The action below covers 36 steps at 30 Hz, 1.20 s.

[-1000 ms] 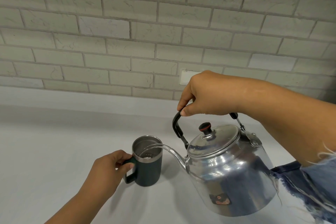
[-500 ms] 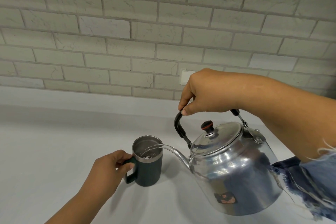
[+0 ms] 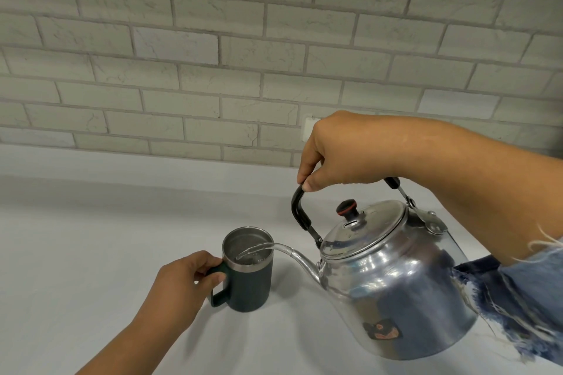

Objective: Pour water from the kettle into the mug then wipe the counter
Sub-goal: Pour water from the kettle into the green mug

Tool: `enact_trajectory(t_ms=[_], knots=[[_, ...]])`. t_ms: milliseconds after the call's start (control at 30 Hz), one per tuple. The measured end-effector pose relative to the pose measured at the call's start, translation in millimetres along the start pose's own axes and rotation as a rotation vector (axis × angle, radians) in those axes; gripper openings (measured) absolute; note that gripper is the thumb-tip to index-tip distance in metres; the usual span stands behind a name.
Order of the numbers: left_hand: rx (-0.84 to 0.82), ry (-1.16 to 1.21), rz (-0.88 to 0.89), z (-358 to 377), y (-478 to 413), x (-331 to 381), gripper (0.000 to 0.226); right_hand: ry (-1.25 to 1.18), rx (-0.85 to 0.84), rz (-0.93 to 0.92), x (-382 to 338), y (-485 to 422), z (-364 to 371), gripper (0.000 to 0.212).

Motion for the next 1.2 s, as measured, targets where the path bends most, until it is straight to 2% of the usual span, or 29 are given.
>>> enact_trajectory(t_ms=[1200], knots=[[-0.007,0.003,0.009,-1.8,1.8,2.8,0.014,0.071,-0.021,-0.021,-3.9,-5.4,-5.6,0.017]])
Point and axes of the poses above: each hand's wrist, its own y-axis away from the middle knuckle, its own z-axis out of the palm, x = y × z, the point moved 1 cm from there along -y, towards the middle knuckle, and after that the axes turned 4 degrees about z, right-handed, at the moved point
